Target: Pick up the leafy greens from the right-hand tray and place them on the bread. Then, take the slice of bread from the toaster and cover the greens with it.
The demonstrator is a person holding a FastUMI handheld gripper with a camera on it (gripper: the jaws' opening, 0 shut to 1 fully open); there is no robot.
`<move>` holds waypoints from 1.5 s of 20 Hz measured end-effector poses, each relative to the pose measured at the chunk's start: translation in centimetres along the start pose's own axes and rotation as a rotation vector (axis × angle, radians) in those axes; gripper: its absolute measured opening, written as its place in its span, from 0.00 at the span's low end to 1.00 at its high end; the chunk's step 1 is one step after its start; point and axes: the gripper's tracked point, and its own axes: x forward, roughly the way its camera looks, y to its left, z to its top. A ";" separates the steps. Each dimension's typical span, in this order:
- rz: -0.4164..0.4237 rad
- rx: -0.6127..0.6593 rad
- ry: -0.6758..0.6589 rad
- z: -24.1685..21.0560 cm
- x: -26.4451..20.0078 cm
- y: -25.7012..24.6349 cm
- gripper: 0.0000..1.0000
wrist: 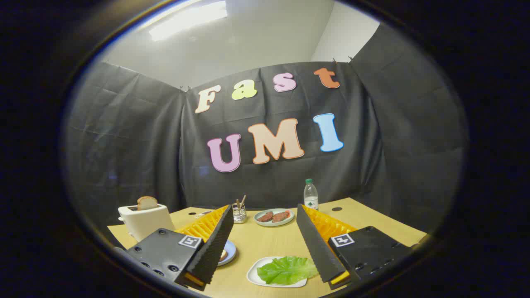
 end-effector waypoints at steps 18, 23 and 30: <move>-0.045 0.035 0.045 -1.5 0.4 -2.0 0.97; -0.049 0.038 0.066 -2.1 0.6 -2.3 0.97; -0.024 0.026 0.114 -3.1 1.1 -1.5 0.97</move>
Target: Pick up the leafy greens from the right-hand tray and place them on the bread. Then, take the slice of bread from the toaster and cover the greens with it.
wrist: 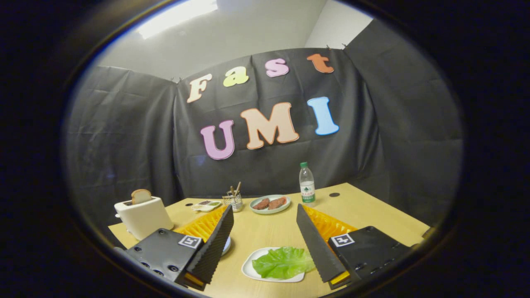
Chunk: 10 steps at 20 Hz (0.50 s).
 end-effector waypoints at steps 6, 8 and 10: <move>0.030 -0.012 0.039 0.0 0.6 0.1 0.97; 0.034 0.003 0.052 0.6 0.7 -0.3 0.97; 0.022 0.007 0.084 0.6 1.1 -1.3 0.97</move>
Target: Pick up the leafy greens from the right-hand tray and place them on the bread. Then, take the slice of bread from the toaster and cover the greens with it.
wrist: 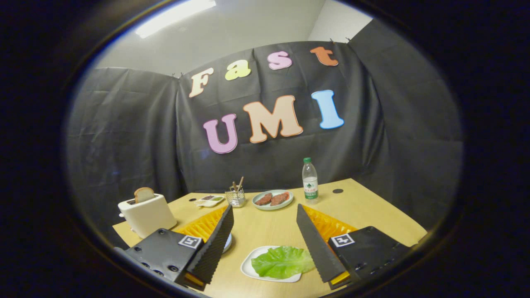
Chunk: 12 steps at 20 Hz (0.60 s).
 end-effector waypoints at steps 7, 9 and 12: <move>-0.020 -0.071 0.171 -1.3 1.3 -3.0 0.97; -0.022 -0.104 0.247 -3.0 1.7 -3.9 0.97; -0.009 -0.091 0.378 -6.3 2.2 -4.8 0.97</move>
